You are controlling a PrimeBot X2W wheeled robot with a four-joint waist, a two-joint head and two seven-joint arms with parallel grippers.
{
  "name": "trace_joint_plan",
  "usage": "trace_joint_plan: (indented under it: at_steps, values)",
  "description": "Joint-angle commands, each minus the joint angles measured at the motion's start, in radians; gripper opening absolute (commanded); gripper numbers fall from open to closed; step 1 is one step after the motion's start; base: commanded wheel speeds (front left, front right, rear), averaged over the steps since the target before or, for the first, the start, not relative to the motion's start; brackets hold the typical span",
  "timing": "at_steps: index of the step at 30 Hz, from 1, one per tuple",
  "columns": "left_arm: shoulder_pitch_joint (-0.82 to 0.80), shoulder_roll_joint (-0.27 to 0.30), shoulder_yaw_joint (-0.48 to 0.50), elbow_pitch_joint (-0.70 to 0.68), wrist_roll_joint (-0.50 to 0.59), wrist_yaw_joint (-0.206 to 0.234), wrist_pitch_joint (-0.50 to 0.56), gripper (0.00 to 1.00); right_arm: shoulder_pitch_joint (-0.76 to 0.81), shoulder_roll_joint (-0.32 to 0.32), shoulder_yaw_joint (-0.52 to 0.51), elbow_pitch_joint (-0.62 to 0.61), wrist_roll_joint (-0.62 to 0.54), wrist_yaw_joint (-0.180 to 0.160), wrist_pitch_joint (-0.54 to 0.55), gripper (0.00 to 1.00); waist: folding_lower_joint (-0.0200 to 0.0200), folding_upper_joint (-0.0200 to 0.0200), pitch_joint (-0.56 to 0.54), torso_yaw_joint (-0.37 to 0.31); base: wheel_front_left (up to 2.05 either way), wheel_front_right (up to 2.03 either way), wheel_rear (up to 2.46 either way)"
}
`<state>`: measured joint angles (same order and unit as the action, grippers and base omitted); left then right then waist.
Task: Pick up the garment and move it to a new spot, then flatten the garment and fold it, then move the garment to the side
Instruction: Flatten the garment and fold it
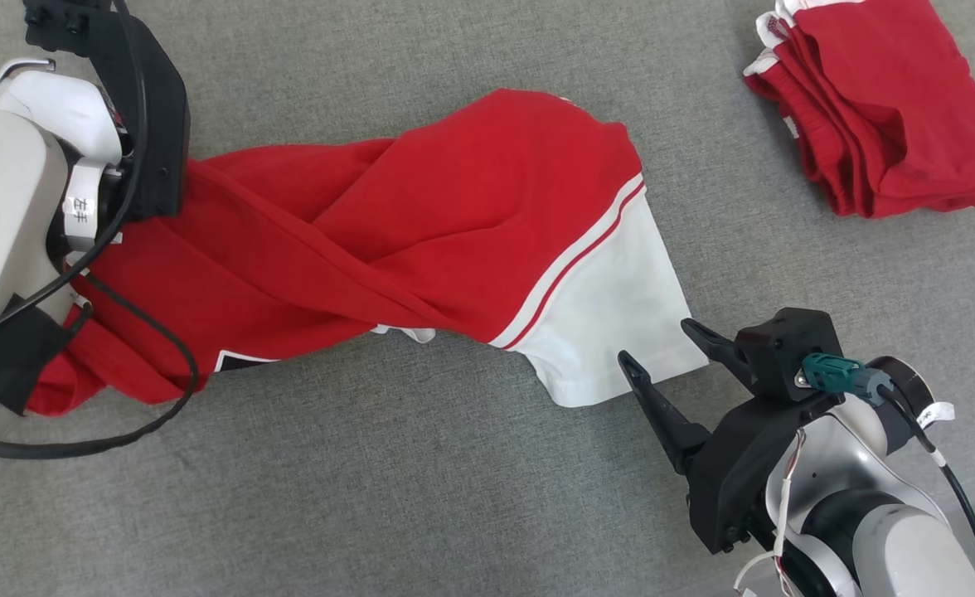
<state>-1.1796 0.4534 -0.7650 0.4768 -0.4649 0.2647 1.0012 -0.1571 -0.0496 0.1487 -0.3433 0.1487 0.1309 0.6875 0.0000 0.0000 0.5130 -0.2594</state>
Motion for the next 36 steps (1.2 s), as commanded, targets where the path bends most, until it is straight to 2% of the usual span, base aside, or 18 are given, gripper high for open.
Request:
trace_joint_plan:
  at_steps: [1, 4, 6, 7, 17, 22, 27, 33, 34, 35, 36]
  values:
    - [-0.010, 0.002, -0.004, 0.006, 0.008, 0.002, -0.010, 0.59, -0.009, -0.002, -0.002, -0.005, 0.007, 0.000, 0.004, 1.00, 0.0000, 0.0000, -0.002, -0.004, 0.00, 0.00, 0.00]
    - [-0.012, 0.006, -0.006, 0.014, 0.009, 0.003, -0.014, 0.48, -0.002, -0.002, 0.000, -0.013, 0.010, 0.000, 0.009, 1.00, 0.0000, 0.0000, -0.001, -0.014, 0.00, 0.00, 0.00]
    - [-0.014, 0.007, -0.010, 0.017, 0.010, 0.001, -0.013, 0.34, 0.002, -0.002, -0.006, -0.020, 0.012, 0.000, 0.014, 1.00, 0.0000, 0.0000, 0.003, -0.018, 0.00, 0.00, 0.00]
    - [-0.013, 0.008, -0.014, 0.019, 0.011, -0.001, -0.005, 0.00, 0.004, -0.002, -0.010, -0.026, 0.012, 0.000, 0.015, 1.00, 0.0000, 0.0000, 0.004, -0.019, 0.00, 0.00, 0.00]
    - [-0.026, 0.006, -0.020, 0.023, 0.001, -0.005, 0.008, 0.00, 0.048, -0.002, -0.058, -0.086, 0.019, 0.000, 0.072, 1.00, 0.0000, 0.0000, 0.015, -0.004, 0.00, 0.00, 0.00]
    - [-0.023, -0.001, -0.021, 0.018, -0.008, -0.002, 0.001, 0.00, 0.063, -0.002, -0.109, -0.098, -0.019, 0.000, 0.104, 1.00, 0.0000, 0.0000, 0.017, 0.004, 0.00, 0.00, 0.00]
    - [-0.031, -0.012, -0.024, 0.010, -0.012, 0.003, 0.005, 0.00, 0.046, -0.002, -0.173, -0.067, -0.008, 0.000, 0.110, 1.00, 0.0000, 0.0000, 0.024, 0.012, 0.00, 0.00, 0.00]
    - [-0.037, -0.008, -0.028, 0.012, -0.012, 0.004, 0.000, 0.00, 0.024, -0.002, -0.160, -0.002, 0.009, 0.000, 0.104, 1.00, 0.0000, 0.0000, 0.032, 0.018, 0.00, 0.00, 0.00]
    - [-0.036, -0.009, -0.029, 0.012, -0.013, 0.004, -0.002, 0.00, 0.025, -0.002, -0.156, 0.007, 0.012, 0.000, 0.106, 0.89, 0.0000, 0.0000, 0.033, 0.020, 0.00, 0.00, 0.00]
    - [-0.035, -0.010, -0.030, 0.014, -0.014, 0.003, -0.004, 0.00, 0.026, -0.002, -0.152, 0.013, 0.015, 0.000, 0.108, 0.83, 0.0000, 0.0000, 0.033, 0.022, 0.00, 0.00, 0.00]
    - [-0.036, -0.010, -0.030, 0.016, -0.016, 0.002, -0.005, 0.00, 0.027, -0.002, -0.147, 0.020, 0.017, 0.000, 0.111, 0.73, 0.0000, 0.0000, 0.035, 0.023, 0.00, 0.00, 0.00]
